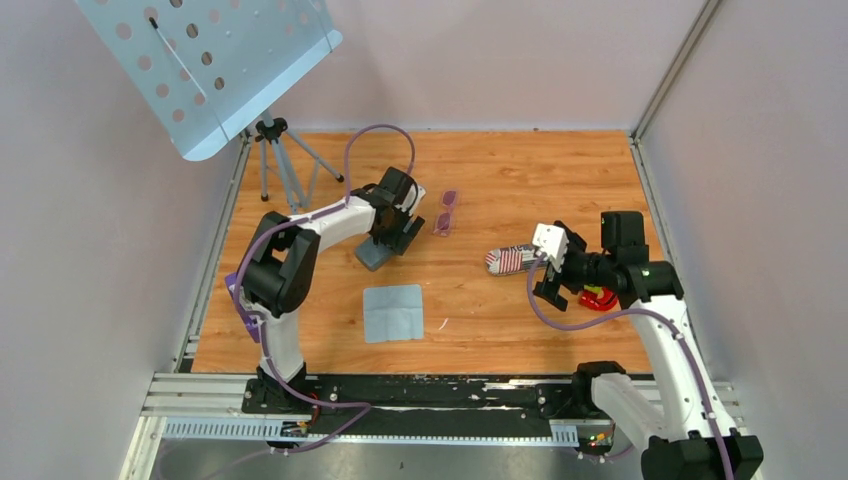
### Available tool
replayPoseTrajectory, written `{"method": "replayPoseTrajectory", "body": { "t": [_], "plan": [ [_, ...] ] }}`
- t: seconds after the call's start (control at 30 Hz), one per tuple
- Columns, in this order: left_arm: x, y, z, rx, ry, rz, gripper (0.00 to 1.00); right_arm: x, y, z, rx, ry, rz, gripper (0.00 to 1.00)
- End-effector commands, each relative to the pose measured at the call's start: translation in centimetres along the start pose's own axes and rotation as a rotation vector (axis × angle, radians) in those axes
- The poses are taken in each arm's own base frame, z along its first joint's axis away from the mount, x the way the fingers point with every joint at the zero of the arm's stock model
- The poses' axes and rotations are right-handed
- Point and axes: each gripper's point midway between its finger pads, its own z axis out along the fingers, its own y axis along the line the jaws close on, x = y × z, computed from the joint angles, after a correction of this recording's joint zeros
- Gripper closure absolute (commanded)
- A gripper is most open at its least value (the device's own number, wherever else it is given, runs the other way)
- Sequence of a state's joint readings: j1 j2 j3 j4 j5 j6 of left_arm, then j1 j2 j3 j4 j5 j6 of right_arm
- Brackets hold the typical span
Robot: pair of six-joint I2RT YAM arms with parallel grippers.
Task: Organize the sunglasses
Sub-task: Pick up the sunglasses case from the center of the board.
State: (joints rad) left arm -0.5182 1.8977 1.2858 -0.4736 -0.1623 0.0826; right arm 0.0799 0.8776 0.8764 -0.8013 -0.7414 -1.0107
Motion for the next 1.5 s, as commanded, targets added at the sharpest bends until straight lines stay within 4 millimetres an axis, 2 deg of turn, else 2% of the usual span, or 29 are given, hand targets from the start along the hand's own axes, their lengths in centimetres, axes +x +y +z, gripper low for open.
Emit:
{"method": "replayPoseTrajectory", "body": {
  "t": [0.0, 0.07, 0.23, 0.3, 0.37, 0.43, 0.57, 0.67, 0.77, 0.83, 0.97, 1.07, 1.17, 1.27, 1.47],
  "plan": [
    [-1.1, -0.9, 0.8, 0.097, 0.002, 0.017, 0.18, 0.8, 2.0, 0.1, -0.043, -0.006, 0.080, 0.01],
    [-1.2, -1.0, 0.9, 0.125, 0.010, 0.005, 0.26, 0.9, 2.1, 0.2, -0.047, -0.003, 0.088, 0.01],
    [-1.5, -1.3, 0.0, 0.142, -0.004, -0.022, 0.35, 0.8, 2.5, 0.5, -0.070, -0.022, 0.109, 0.01],
    [-1.7, -1.7, -0.7, 0.176, -0.014, -0.031, 0.49, 0.6, 2.6, 0.6, -0.080, -0.032, 0.120, 0.02],
    [-2.2, -2.5, -2.0, 0.222, -0.024, -0.058, 0.59, 0.3, 2.6, 0.6, -0.089, -0.042, 0.138, 0.04],
    [-2.8, -3.5, -4.0, 0.283, -0.061, -0.092, 0.64, 0.0, 2.5, 0.8, -0.094, -0.051, 0.186, 0.05],
    [-5.0, -6.3, -9.7, 0.405, -0.254, -0.091, 0.69, -1.1, 3.1, 1.7, -0.167, -0.123, 0.290, 0.05],
    [-5.0, -10.7, -13.6, 0.529, -0.370, 0.015, 0.70, -2.0, 3.2, 2.2, -0.232, -0.178, 0.303, 0.01],
    [-5.1, -14.1, -17.6, 0.679, -0.492, 0.044, 0.71, -4.1, 2.7, 2.5, -0.278, -0.278, 0.347, 0.01],
    [-5.3, -14.8, -19.7, 0.736, -0.550, 0.014, 0.73, -5.7, 2.2, 2.5, -0.311, -0.339, 0.412, 0.01],
    [-5.3, -15.1, -22.6, 0.806, -0.640, -0.017, 0.79, -9.1, 1.5, 1.6, -0.446, -0.437, 0.539, 0.01],
    [-5.2, -15.7, -23.9, 0.865, -0.661, -0.033, 0.84, -10.7, 1.7, 1.0, -0.510, -0.491, 0.526, 0.02],
    [-5.1, -16.2, -24.5, 0.911, -0.657, -0.038, 0.88, -11.1, 2.0, 1.6, -0.501, -0.460, 0.491, 0.03],
    [-5.3, -16.4, -24.8, 0.920, -0.679, -0.046, 1.00, -11.3, 1.8, 2.4, -0.483, -0.444, 0.512, 0.02],
    [-5.5, -17.3, -25.0, 0.944, -0.679, -0.055, 1.00, -12.3, 2.0, 3.4, -0.488, -0.452, 0.497, 0.03]
  ]
}}
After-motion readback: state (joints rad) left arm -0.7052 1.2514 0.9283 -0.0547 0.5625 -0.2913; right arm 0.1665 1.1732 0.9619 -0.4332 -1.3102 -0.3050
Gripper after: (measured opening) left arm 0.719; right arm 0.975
